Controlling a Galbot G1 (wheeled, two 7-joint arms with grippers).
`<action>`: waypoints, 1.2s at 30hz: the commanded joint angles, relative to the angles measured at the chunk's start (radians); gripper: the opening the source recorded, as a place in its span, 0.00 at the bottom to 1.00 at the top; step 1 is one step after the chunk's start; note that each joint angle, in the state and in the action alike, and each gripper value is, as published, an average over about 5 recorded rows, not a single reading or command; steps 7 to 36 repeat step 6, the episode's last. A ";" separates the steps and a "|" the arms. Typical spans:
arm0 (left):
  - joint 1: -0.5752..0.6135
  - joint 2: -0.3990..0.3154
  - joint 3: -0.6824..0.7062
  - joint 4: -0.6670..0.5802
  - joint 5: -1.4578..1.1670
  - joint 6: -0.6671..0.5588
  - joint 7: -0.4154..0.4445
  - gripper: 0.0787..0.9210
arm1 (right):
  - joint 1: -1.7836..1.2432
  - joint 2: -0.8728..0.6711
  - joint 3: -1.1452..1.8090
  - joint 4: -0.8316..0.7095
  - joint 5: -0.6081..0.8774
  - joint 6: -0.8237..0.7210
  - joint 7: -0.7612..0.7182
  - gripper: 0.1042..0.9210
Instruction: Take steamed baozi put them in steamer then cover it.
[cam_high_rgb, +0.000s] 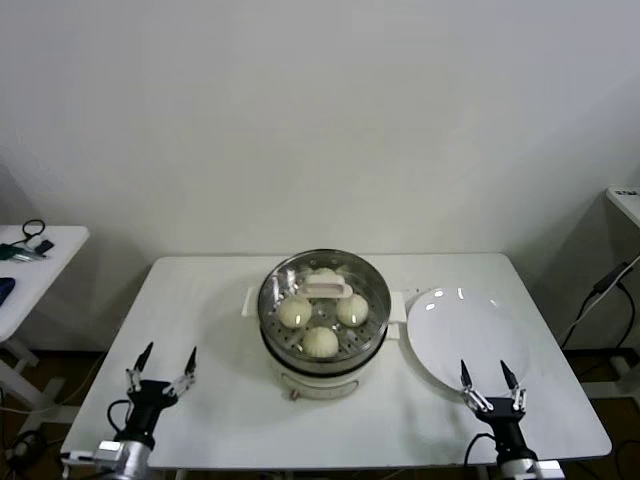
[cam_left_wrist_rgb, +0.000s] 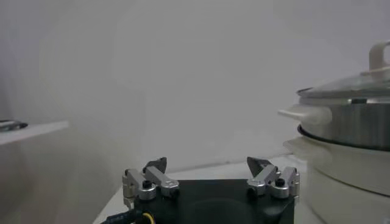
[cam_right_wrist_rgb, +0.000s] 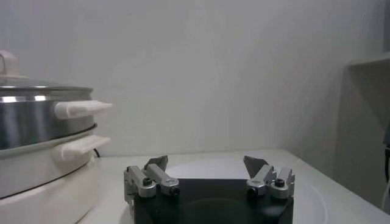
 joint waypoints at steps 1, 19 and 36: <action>0.013 -0.011 -0.011 0.051 -0.055 -0.053 0.009 0.88 | 0.004 -0.002 -0.003 -0.011 0.004 0.002 -0.003 0.88; 0.014 -0.015 -0.004 0.047 -0.052 -0.052 0.012 0.88 | 0.007 -0.003 -0.003 -0.009 0.005 0.002 -0.003 0.88; 0.014 -0.015 -0.004 0.047 -0.052 -0.052 0.012 0.88 | 0.007 -0.003 -0.003 -0.009 0.005 0.002 -0.003 0.88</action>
